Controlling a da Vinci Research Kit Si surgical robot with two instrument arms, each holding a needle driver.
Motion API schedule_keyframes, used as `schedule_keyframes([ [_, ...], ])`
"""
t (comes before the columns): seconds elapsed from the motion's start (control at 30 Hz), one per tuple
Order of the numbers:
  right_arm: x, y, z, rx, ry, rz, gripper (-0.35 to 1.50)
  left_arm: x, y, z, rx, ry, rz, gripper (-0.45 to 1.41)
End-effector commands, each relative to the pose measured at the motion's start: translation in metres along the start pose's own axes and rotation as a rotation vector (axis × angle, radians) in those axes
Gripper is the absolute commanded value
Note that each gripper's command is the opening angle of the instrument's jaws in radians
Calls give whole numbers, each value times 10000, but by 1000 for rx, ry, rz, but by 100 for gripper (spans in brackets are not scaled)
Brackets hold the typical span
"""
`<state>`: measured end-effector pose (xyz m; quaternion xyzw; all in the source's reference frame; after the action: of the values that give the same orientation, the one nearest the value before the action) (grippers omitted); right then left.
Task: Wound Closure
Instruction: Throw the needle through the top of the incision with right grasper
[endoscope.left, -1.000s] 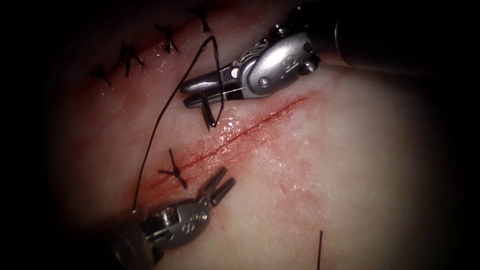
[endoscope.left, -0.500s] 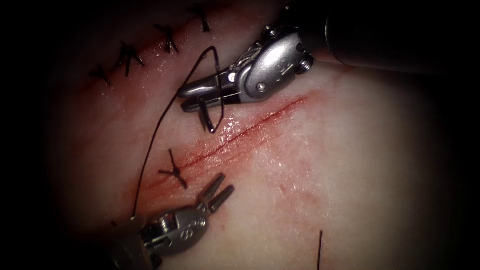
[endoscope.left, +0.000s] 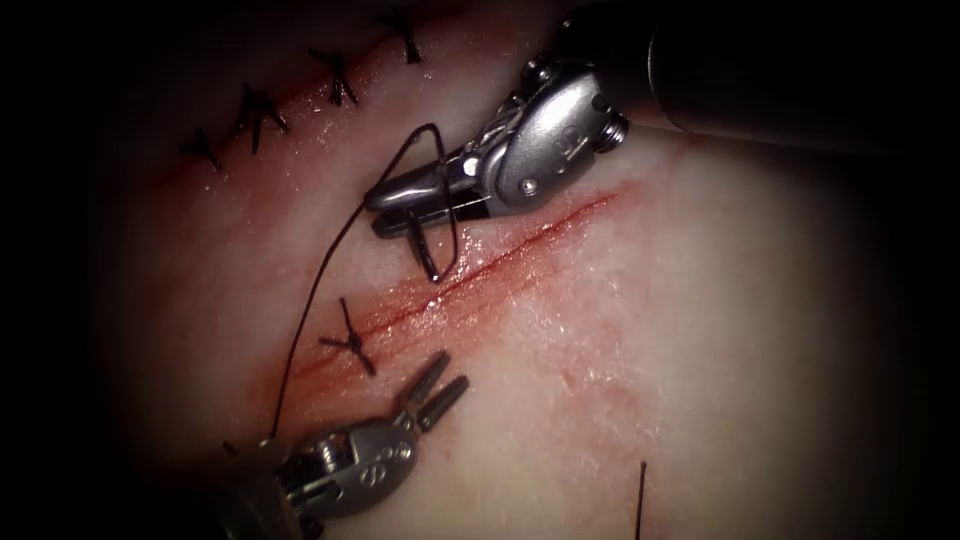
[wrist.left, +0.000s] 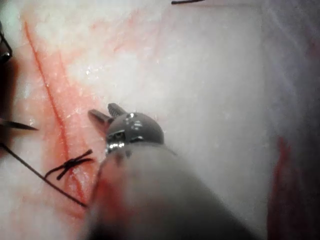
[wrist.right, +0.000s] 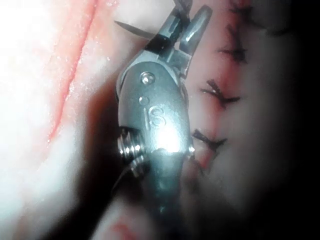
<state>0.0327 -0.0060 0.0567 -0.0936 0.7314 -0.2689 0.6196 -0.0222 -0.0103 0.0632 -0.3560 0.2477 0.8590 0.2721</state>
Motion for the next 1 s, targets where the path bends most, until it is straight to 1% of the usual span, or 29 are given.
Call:
schedule_keyframes([
  [0.03, -7, 6, 8, 5, -2, -37, -35, 0, 2, 8, 0, 3, 0, -3],
  [0.27, -10, -9, 12, 11, -6, -116, -35, 1, 2, 4, 2, 0, 0, -3],
  [0.5, -12, -32, 13, 23, -23, -231, -35, -1, 0, -3, -1, 1, -4, -3],
  [0.73, -9, -65, 8, 47, -51, -329, -35, -3, -2, -8, -4, 3, -2, -5],
  [0.9, -10, -87, 0, 63, -91, -403, -35, -4, -2, -11, -5, 4, -1, -5],
  [0.93, -9, -96, -2, 68, -104, -423, -35, -4, -2, -11, -5, 4, -1, -5],
  [1.0, -9, -99, -3, 70, -107, -431, -35, -4, -2, -12, -5, 4, -1, -5],
])
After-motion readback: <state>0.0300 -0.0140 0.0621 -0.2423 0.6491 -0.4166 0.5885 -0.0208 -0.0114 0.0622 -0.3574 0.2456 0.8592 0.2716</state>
